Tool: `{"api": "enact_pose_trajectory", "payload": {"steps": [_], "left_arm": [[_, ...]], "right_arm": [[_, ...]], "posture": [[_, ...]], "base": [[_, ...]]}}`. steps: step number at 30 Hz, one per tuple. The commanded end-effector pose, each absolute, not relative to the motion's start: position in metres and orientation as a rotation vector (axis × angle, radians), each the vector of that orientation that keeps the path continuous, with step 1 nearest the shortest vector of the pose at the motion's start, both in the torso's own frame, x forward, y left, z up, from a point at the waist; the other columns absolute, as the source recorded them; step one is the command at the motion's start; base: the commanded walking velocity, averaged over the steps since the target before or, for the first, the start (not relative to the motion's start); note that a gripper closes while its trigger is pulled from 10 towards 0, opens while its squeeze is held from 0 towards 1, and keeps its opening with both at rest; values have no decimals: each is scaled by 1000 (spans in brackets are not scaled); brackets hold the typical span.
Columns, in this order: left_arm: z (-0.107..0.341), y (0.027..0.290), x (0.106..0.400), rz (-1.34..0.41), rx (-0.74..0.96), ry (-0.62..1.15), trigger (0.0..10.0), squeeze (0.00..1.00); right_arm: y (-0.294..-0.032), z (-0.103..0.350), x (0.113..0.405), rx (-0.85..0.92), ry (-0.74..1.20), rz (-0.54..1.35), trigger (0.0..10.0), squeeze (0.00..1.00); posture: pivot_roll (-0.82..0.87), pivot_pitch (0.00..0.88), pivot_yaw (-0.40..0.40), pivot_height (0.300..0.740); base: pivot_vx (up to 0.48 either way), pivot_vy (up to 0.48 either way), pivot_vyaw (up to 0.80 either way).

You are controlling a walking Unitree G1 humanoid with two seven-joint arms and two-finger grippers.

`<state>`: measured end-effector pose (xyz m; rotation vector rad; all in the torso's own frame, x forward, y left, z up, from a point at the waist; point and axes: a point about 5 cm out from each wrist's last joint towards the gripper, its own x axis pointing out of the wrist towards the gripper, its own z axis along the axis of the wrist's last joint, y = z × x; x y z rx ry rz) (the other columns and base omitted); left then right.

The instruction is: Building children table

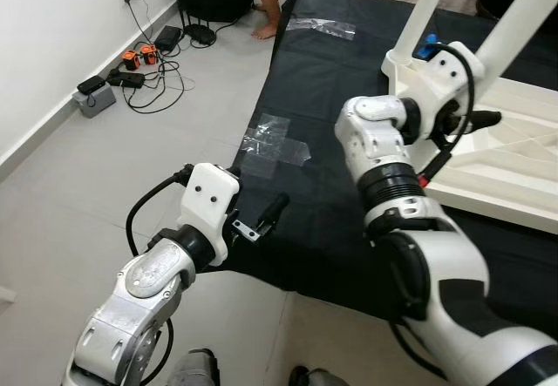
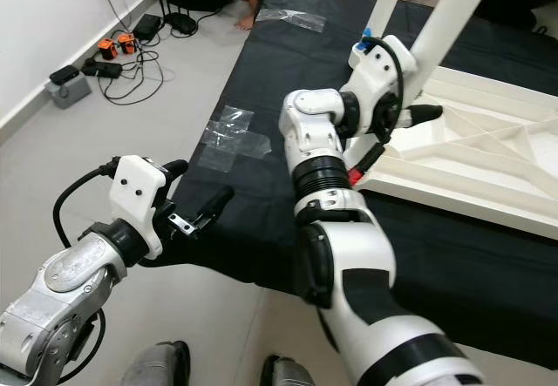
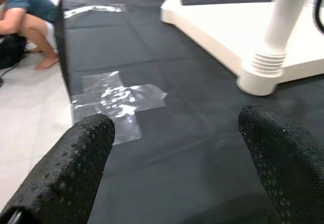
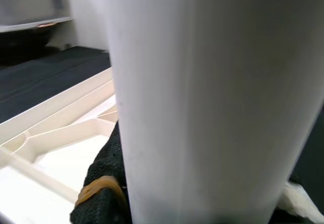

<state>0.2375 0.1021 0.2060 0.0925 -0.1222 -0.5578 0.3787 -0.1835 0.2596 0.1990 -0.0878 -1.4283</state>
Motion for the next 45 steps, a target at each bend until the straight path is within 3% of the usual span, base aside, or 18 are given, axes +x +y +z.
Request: {"api": "enact_pose_trajectory", "payload": {"steps": [1, 5, 12, 15, 18, 23, 32, 33, 37, 39, 40, 45], "left_arm": [[204, 100, 237, -572, 93, -113, 10000, 0], [202, 94, 235, -617, 83, -103, 10000, 0], [197, 84, 230, -704, 71, -75, 10000, 0], [188, 71, 217, -872, 19, -2, 10000, 0], [187, 70, 215, -898, 10, 9, 10000, 0], [181, 66, 206, -1052, -18, 67, 10000, 0], [180, 70, 211, -991, 11, 52, 10000, 0], [179, 71, 211, -984, 13, 54, 10000, 0], [178, 72, 211, -975, 19, 55, 10000, 0], [178, 72, 211, -973, 19, 55, 10000, 0], [178, 72, 211, -972, 21, 55, 10000, 0], [178, 73, 212, -968, 24, 53, 10000, 0]], "right_arm": [[-205, 205, 367, 228, 195, -1556, 10000, 0], [-232, 206, 360, 220, 172, -1646, 10000, 0], [-244, 206, 356, 210, 162, -1687, 10000, 0], [-226, 206, 362, 194, 160, -1620, 10000, 0], [-222, 206, 363, 195, 159, -1610, 10000, 0], [-193, 214, 372, 194, 132, -1499, 10000, 0], [-181, 215, 376, 183, 123, -1424, 10000, 0], [-181, 215, 376, 192, 123, -1414, 10000, 1000], [-181, 215, 377, 197, 114, -1406, 10000, 1000], [-181, 216, 377, 198, 106, -1407, 10000, 945], [-181, 218, 377, 198, 98, -1407, 10000, 20], [-179, 222, 378, 189, 65, -1400, 10000, 0]], "posture": [[114, 218, -61, 740], [107, 218, -47, 740], [111, 217, -43, 740], [115, 217, -40, 740], [115, 217, -40, 740], [114, 213, -35, 740], [114, 211, -36, 740], [114, 210, -37, 740], [114, 207, -36, 740], [114, 207, -37, 740], [113, 206, -37, 740], [115, 202, -35, 740]], "base": [[0, 0, 0], [0, 0, 0], [0, 0, 0], [0, 0, 0], [0, 0, 0], [0, 0, 0], [0, 0, 0], [0, 0, 0], [0, 0, 0], [0, 0, 0], [0, 0, 0], [0, 0, 0]]}}
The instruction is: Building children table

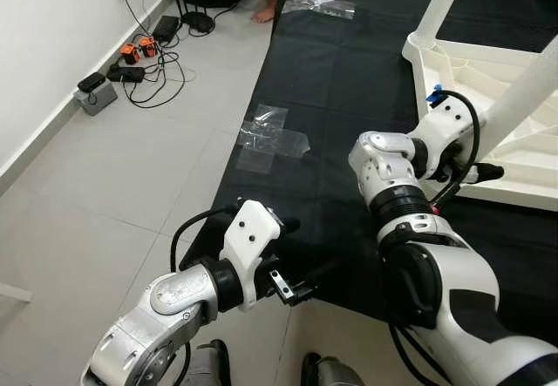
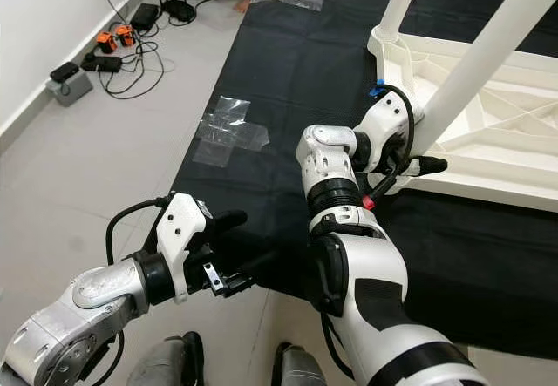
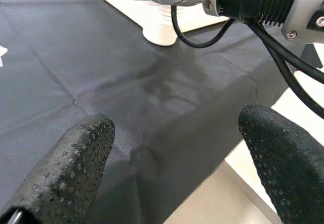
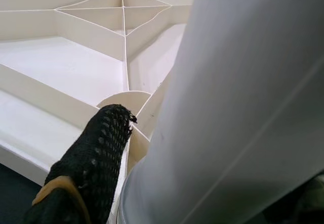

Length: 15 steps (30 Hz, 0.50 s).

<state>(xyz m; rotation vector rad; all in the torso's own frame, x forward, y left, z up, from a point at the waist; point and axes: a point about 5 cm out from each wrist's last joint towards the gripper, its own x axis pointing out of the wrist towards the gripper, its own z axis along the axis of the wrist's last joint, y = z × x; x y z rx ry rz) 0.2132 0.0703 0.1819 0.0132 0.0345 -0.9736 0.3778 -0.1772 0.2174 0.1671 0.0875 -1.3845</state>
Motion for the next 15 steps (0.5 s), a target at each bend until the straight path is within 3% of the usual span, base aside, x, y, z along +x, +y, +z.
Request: {"api": "enact_pose_trajectory", "payload": {"steps": [1, 15], "left_arm": [[178, 73, 212, -968, 24, 53, 10000, 0], [177, 75, 215, -948, 37, 40, 10000, 0]], "right_arm": [[-179, 222, 378, 189, 65, -1400, 10000, 0], [-147, 233, 377, 121, -39, -1237, 10000, 0]], "posture": [[115, 202, -35, 740], [108, 183, -34, 740]], "base": [[0, 0, 0], [0, 0, 0]]}}
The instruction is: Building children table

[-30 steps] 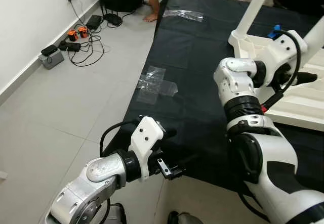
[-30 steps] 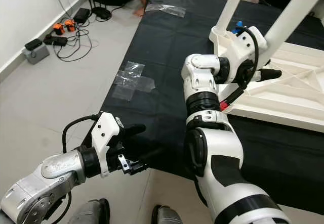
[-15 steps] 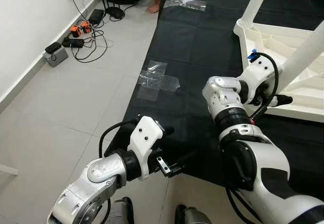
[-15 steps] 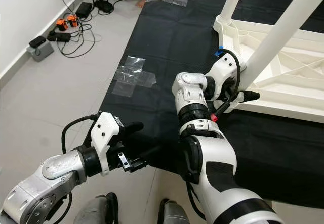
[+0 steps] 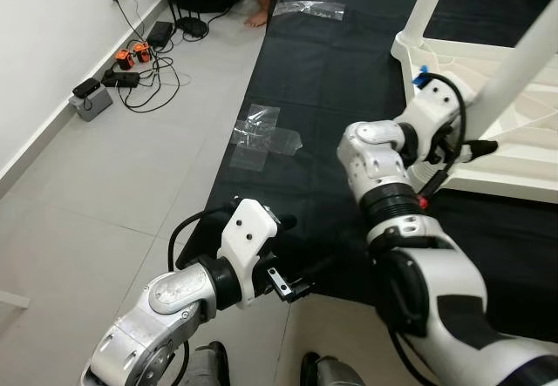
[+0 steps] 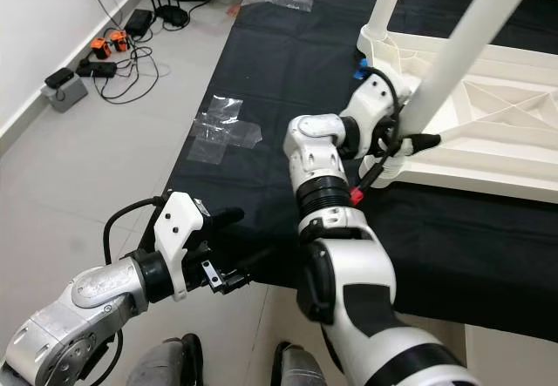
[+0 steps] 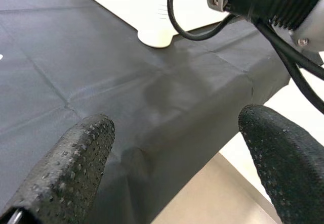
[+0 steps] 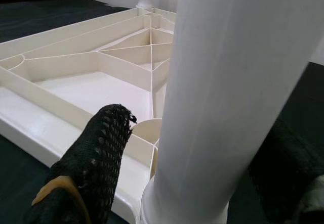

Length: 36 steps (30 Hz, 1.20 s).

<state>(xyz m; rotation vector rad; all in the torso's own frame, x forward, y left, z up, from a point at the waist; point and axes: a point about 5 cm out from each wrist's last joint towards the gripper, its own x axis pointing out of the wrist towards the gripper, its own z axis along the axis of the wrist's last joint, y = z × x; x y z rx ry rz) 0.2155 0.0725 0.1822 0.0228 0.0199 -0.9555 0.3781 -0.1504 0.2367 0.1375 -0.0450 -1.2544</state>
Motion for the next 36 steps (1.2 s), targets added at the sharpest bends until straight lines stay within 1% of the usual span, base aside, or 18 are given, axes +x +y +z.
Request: {"api": "enact_pose_trajectory", "payload": {"steps": [1, 6, 14, 24, 36], "left_arm": [[177, 75, 215, -948, 37, 40, 10000, 0], [178, 75, 216, -944, 40, 36, 10000, 0], [177, 75, 216, -941, 39, 37, 10000, 0], [177, 76, 218, -931, 47, 35, 10000, 0], [177, 78, 222, -919, 50, 27, 10000, 0]], "right_arm": [[-147, 233, 377, 121, -39, -1237, 10000, 0], [-144, 231, 373, 92, -50, -1212, 10000, 0], [-148, 226, 366, 66, -52, -1213, 10000, 0], [-148, 225, 355, 30, -62, -1158, 10000, 0], [-140, 223, 343, 10, -41, -1044, 10000, 0]], "posture": [[108, 183, -34, 740], [107, 183, -35, 740], [105, 183, -34, 740], [104, 185, -35, 740], [87, 192, -33, 740]], "base": [[0, 0, 0], [0, 0, 0], [0, 0, 0], [0, 0, 0], [0, 0, 0]]}}
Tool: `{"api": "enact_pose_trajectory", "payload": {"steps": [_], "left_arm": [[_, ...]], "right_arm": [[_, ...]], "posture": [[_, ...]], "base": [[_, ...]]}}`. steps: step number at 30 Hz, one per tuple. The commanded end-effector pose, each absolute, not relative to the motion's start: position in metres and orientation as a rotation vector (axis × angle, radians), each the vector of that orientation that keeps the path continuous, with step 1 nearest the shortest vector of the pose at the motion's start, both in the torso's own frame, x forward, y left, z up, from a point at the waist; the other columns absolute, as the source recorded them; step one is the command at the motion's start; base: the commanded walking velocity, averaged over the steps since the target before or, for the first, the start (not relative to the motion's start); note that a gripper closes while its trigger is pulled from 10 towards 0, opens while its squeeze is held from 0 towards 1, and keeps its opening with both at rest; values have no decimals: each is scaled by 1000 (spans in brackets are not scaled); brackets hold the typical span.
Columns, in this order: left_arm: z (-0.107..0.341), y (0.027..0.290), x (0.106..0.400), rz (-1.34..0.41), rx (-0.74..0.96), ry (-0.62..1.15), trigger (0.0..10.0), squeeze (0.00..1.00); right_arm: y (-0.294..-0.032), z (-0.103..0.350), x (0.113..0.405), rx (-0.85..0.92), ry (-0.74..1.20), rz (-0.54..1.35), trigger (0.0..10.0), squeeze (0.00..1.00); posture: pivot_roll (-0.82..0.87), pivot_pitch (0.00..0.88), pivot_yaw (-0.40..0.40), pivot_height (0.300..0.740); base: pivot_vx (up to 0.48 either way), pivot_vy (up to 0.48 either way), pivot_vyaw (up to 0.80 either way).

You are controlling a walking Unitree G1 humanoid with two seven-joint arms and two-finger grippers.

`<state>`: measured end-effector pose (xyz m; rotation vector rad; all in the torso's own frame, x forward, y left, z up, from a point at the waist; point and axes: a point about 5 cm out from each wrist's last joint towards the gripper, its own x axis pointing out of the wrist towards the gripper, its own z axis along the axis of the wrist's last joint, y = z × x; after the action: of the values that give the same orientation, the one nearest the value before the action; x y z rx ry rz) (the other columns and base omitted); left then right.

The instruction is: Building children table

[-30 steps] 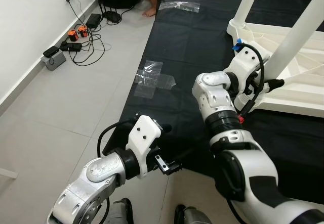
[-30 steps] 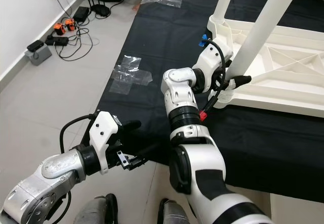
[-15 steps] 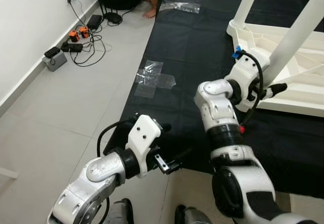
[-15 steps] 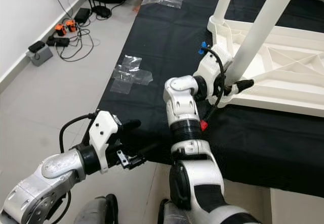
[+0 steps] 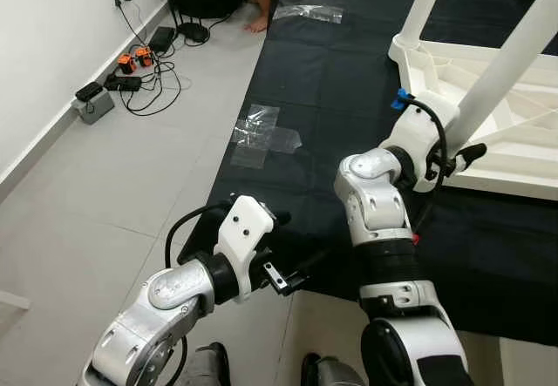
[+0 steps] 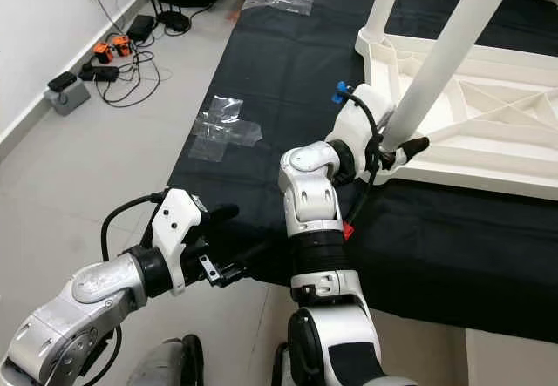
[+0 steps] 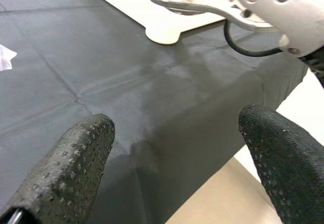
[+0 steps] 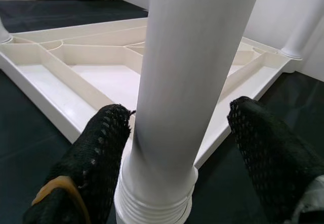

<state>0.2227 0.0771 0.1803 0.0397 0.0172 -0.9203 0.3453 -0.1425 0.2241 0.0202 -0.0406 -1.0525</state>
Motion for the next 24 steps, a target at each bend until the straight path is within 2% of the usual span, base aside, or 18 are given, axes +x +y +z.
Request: {"api": "enact_pose_trajectory", "payload": {"steps": [1, 11, 15, 24], "left_arm": [[177, 78, 222, -919, 52, 27, 10000, 0], [176, 78, 223, -911, 54, 27, 10000, 0], [176, 79, 225, -906, 57, 24, 10000, 0], [176, 80, 226, -902, 61, 19, 10000, 0]], "right_arm": [[-140, 223, 342, 8, -40, -1039, 10000, 0], [-144, 220, 329, -34, -27, -981, 10000, 0], [-149, 212, 316, -62, 1, -907, 10000, 0], [-153, 208, 307, -91, 9, -815, 10000, 0]], "posture": [[87, 192, -33, 740], [78, 196, -28, 740], [75, 191, -28, 740], [73, 185, -28, 740]], "base": [[0, 0, 0], [0, 0, 0], [0, 0, 0], [0, 0, 0]]}}
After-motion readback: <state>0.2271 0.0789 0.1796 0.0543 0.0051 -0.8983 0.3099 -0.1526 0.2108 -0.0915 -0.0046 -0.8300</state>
